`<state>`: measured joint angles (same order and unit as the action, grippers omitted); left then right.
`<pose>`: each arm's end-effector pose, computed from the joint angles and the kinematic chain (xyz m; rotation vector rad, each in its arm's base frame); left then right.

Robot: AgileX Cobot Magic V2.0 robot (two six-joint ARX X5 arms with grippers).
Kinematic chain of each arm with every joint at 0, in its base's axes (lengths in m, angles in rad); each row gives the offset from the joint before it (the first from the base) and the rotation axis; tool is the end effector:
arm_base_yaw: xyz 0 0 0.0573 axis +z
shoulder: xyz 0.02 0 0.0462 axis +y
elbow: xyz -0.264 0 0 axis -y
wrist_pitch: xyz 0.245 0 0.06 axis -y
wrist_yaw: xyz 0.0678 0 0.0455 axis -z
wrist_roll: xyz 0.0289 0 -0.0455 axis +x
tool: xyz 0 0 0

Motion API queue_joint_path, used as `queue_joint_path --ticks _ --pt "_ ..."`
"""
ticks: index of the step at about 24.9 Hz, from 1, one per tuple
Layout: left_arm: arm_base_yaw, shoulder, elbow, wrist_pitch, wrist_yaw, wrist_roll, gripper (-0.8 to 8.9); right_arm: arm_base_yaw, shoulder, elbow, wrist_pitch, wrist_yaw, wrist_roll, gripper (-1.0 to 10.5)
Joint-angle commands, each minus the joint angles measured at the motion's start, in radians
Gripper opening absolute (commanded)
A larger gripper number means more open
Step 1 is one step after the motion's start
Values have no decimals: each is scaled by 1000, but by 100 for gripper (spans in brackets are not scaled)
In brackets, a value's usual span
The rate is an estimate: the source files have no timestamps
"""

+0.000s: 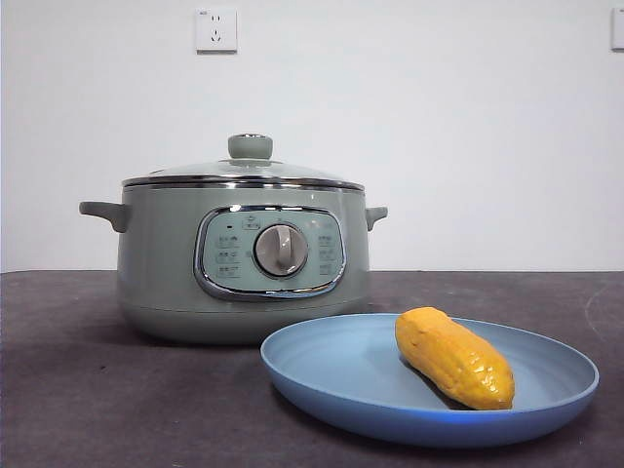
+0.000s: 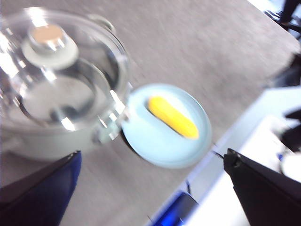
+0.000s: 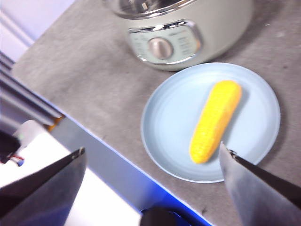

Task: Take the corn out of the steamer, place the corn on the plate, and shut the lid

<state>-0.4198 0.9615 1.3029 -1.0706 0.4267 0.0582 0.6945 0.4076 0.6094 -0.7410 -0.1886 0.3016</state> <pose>0.1320 -0.0720 0.3959 0.0496 0.7269 -0.8294 0.0643 0.0606 0.2667 0.1359 0.6623 0.7703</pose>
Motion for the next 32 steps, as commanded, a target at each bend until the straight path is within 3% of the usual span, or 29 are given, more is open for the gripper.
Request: queue_joint_path --ticks 1,3,5,9,10,32 --pt "1 -35 -6 -70 24 -11 499 2 0 2 -1 -22 -16 472" --pt "1 -55 -6 -114 24 -10 430 2 0 2 -1 -21 -16 467" --pt "1 -63 -6 -146 24 -10 293 2 0 2 -1 -22 -14 404" --pt "1 -68 -6 -185 24 -8 -22 2 0 2 -1 -23 -2 43" --pt "1 -68 -6 -190 24 -5 -6 2 0 2 -1 -23 -3 -25" --pt "1 -68 -6 -180 21 -6 -4 1 0 2 -1 -8 -4 1"
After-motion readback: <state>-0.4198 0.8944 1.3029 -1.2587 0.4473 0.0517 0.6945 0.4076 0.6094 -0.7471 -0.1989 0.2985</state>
